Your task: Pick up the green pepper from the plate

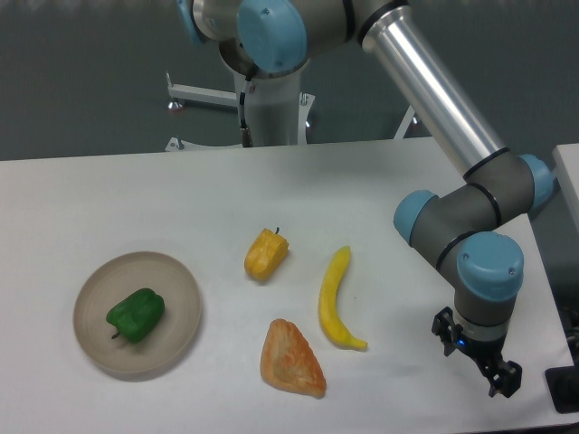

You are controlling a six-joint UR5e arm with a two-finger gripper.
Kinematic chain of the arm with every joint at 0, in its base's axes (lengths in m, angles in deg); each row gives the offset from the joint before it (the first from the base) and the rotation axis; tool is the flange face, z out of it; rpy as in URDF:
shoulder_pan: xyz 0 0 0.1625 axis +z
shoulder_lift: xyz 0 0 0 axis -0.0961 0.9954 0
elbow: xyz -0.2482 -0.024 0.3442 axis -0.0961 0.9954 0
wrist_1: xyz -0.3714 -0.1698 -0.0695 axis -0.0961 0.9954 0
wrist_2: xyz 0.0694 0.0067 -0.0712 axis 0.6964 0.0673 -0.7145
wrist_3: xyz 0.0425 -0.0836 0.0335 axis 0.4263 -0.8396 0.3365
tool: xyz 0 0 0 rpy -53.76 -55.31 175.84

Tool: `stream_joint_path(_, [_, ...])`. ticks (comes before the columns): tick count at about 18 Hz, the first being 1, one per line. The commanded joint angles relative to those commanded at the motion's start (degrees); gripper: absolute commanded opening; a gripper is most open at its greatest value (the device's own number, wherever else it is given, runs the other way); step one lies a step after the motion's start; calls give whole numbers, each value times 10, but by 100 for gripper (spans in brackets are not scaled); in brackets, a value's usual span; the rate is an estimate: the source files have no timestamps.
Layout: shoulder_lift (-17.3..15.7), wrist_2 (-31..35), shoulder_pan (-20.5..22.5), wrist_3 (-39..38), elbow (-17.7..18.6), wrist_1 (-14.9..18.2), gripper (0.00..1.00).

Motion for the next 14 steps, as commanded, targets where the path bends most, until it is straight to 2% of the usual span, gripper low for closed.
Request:
stream_joint_path(7, [-13, 1, -2, -10, 12, 0, 100])
stream_joint_path(10, [-22, -19, -2, -25, 19, 0, 100])
stream_joint_path(14, [-54, -23, -8, -56, 58, 2, 100])
